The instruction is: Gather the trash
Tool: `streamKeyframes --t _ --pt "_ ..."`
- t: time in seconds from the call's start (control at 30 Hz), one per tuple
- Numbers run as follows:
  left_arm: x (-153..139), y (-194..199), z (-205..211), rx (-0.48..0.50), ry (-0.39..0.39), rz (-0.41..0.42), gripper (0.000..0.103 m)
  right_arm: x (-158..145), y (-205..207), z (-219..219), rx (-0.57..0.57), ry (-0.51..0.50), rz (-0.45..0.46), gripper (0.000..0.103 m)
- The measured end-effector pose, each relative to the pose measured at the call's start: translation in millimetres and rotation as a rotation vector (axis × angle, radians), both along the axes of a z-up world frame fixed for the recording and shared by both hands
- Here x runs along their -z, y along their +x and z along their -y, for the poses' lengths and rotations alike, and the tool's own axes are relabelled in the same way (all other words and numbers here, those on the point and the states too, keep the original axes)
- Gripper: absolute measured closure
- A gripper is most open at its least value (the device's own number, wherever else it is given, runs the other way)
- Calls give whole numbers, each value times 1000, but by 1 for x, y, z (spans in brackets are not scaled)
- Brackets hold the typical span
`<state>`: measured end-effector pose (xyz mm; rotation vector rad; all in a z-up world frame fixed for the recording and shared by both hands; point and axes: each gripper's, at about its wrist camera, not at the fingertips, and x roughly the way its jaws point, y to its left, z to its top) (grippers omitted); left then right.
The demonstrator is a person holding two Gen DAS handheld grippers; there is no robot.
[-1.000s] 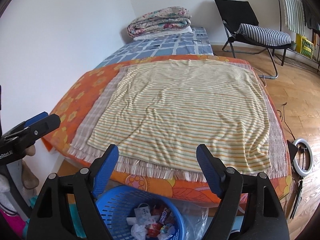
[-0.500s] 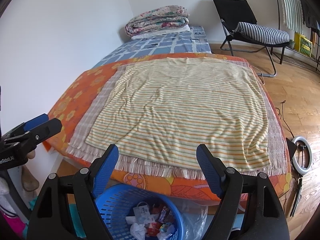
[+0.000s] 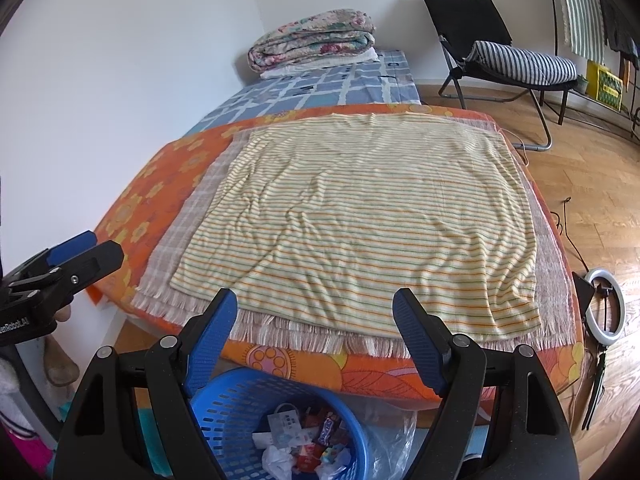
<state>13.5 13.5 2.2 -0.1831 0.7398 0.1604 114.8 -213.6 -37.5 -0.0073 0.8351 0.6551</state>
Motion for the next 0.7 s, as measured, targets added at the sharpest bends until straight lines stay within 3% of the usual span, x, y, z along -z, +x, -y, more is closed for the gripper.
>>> streamKeyframes --t 0.7 --pt "4 0 1 3 -3 -7 1 4 1 -1 0 -1 -19 23"
